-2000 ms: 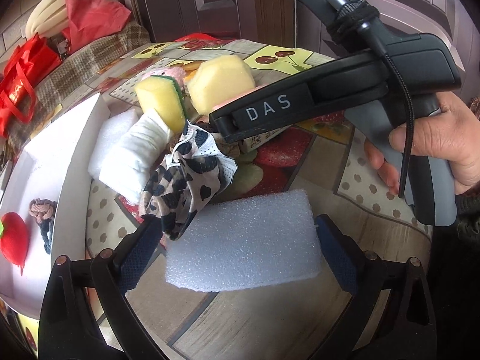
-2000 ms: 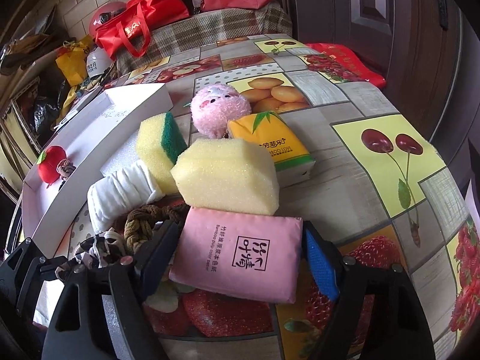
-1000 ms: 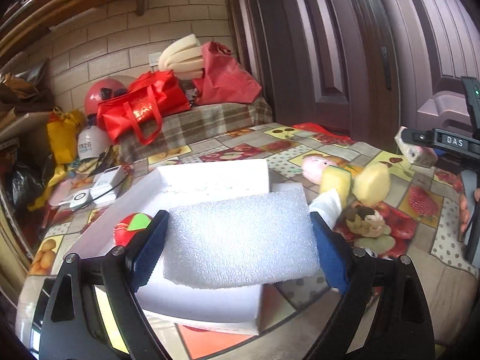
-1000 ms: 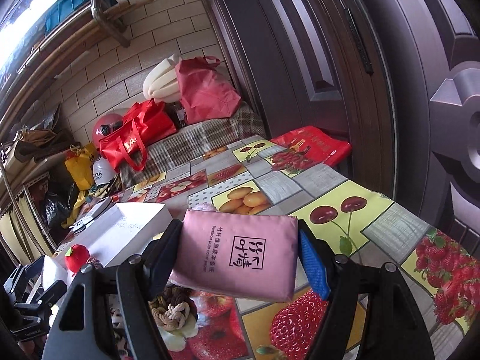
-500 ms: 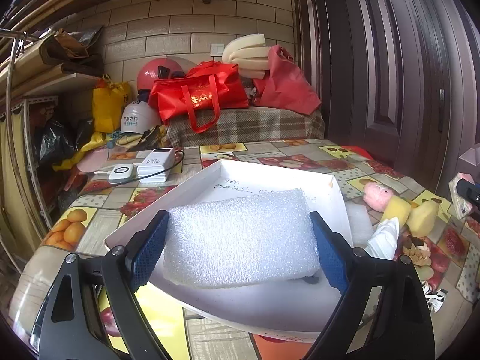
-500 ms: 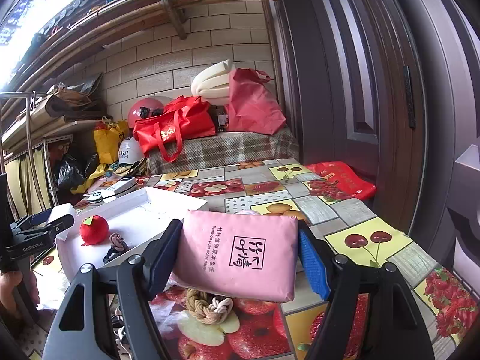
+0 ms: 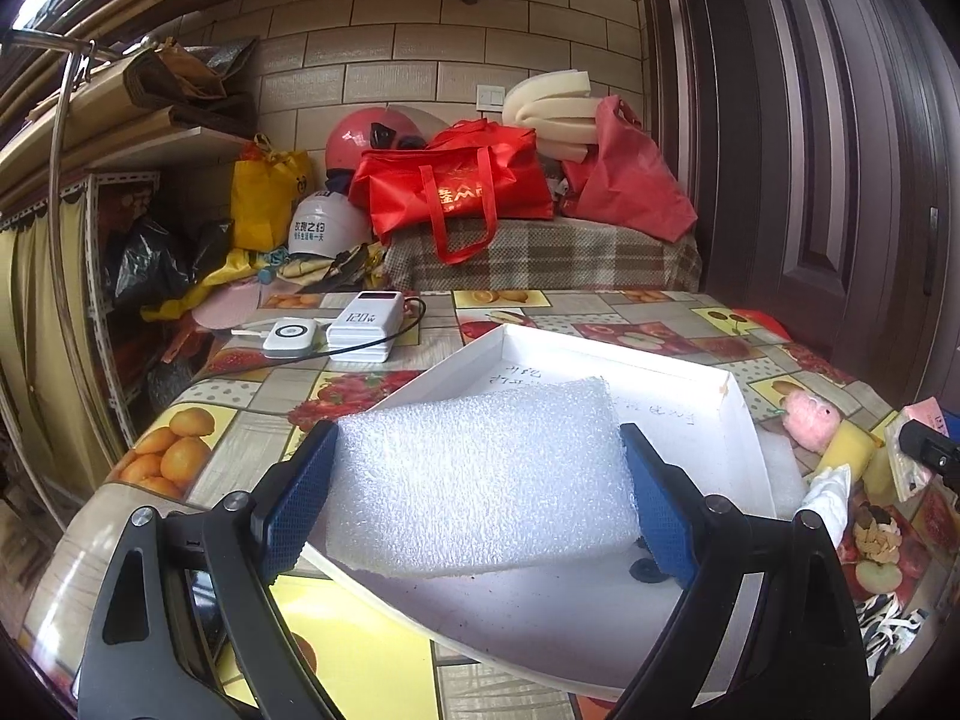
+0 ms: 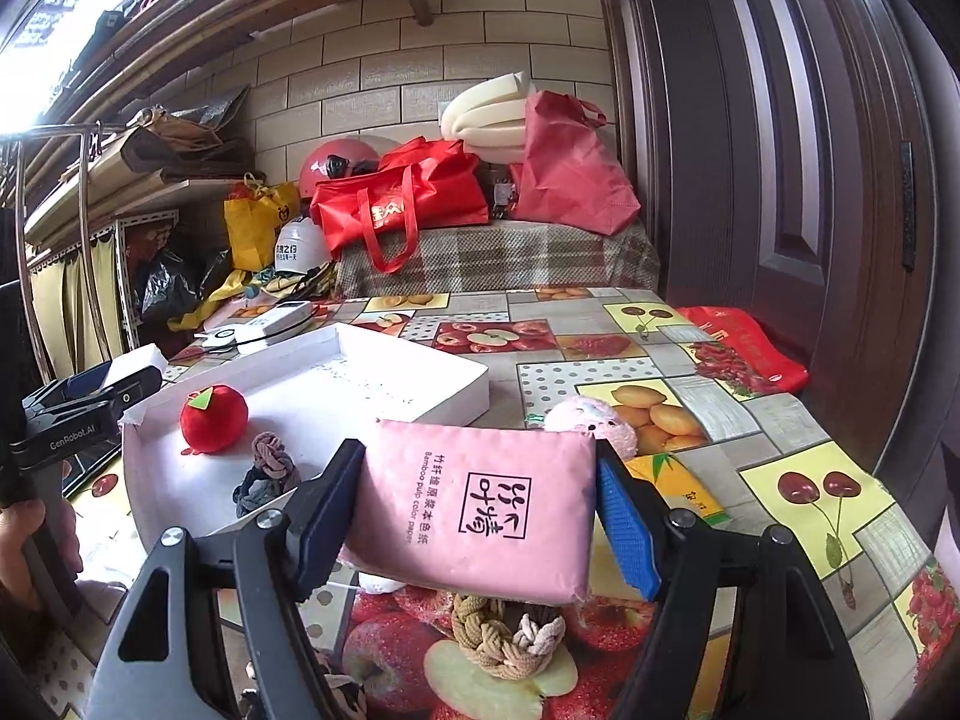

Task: Organize soft objects
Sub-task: 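Carry foam sheet and pink pack into the white box and open both tools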

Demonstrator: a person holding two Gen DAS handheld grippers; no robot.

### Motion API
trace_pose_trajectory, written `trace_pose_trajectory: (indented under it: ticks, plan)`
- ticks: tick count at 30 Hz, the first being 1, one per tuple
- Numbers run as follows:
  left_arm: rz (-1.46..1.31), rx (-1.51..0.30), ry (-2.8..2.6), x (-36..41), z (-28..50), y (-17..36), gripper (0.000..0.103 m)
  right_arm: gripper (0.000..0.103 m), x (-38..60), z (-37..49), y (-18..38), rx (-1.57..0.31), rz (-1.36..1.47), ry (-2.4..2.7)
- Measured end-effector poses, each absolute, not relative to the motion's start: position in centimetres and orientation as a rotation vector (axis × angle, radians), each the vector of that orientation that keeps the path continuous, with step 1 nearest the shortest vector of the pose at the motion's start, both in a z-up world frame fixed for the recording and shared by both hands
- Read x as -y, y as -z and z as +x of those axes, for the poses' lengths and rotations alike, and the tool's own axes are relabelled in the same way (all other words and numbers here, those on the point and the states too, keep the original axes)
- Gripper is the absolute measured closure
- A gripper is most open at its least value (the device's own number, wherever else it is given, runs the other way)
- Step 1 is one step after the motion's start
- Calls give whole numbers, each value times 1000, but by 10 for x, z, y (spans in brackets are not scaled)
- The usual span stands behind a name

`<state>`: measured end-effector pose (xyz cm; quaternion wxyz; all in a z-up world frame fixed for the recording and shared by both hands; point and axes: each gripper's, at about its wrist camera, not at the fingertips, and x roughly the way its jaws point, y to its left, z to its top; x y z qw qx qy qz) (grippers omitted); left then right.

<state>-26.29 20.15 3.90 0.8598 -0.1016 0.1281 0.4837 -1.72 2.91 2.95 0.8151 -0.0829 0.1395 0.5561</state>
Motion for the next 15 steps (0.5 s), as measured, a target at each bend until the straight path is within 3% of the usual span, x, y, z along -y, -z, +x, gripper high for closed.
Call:
trace_pose_trajectory:
  ticks: [15]
  plan:
    - [-214, -261, -1089, -225, -262, -39, 12, 29, -93, -37, -28, -224, -231, -1222]
